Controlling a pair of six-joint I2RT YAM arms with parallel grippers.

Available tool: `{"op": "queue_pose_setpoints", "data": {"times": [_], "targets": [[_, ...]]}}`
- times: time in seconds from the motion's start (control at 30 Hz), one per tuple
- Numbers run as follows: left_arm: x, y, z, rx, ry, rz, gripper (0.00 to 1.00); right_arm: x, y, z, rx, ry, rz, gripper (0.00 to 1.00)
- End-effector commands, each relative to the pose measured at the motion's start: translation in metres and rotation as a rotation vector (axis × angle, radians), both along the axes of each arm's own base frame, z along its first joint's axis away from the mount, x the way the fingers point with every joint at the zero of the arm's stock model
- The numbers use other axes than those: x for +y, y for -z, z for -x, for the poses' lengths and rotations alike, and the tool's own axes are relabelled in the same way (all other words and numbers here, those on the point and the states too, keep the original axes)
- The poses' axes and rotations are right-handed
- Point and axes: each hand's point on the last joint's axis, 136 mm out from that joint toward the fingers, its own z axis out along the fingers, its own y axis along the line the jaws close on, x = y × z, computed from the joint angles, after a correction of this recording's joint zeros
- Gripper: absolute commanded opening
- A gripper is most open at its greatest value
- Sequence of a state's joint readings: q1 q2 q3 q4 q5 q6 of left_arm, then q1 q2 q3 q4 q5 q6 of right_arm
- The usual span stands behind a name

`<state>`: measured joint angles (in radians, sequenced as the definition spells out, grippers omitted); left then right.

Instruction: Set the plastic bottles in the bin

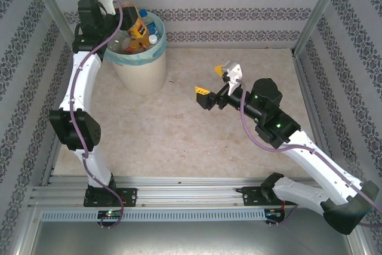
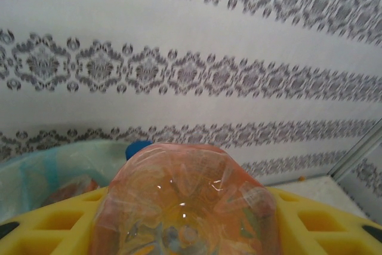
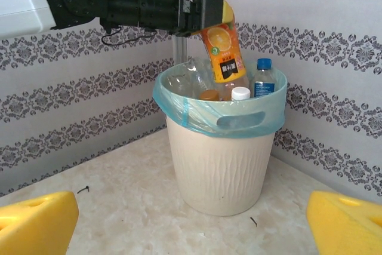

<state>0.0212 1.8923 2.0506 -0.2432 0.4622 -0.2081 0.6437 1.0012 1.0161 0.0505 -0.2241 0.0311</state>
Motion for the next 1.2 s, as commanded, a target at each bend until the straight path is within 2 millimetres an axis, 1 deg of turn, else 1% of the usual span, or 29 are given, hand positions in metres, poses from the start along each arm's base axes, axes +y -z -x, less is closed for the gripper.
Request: {"op": "queue_pose_setpoints", "data": {"times": [0.0,0.2,0.3,0.43,0.53,0.63,0.7,0.83,1.07,1.17], "targets": [[-0.012,0.033,-0.006,0.098,0.041,-0.106,0.42,-0.003,0.005,-0.003,0.029,0.022,-0.009,0.98],[-0.03,0.089,-0.023,0.199,0.08,-0.186,0.42,0.005,0.009,-0.007,0.055,0.002,0.004,0.98],[-0.039,0.117,-0.027,0.256,0.105,-0.23,0.42,0.007,0.012,-0.01,0.067,0.0,0.017,0.98],[-0.037,0.153,-0.03,0.337,0.092,-0.266,0.41,0.007,0.017,-0.011,0.077,0.002,0.032,0.98],[-0.033,0.178,-0.028,0.397,0.087,-0.282,0.39,0.008,0.02,-0.011,0.082,0.001,0.038,0.98],[-0.03,0.19,-0.027,0.427,0.095,-0.232,0.39,0.009,0.022,-0.012,0.087,-0.001,0.041,0.98],[-0.024,0.196,-0.028,0.448,0.09,-0.194,0.39,0.01,0.022,-0.011,0.091,-0.008,0.04,0.98],[-0.016,0.208,-0.028,0.476,0.082,-0.186,0.39,0.011,0.023,-0.012,0.098,-0.011,0.042,0.98],[-0.01,0.248,-0.024,0.542,0.076,-0.201,0.39,0.012,0.025,-0.013,0.115,-0.009,0.037,0.98],[-0.011,0.258,-0.023,0.564,0.085,-0.188,0.39,0.012,0.025,-0.013,0.117,-0.009,0.042,0.98]]}}
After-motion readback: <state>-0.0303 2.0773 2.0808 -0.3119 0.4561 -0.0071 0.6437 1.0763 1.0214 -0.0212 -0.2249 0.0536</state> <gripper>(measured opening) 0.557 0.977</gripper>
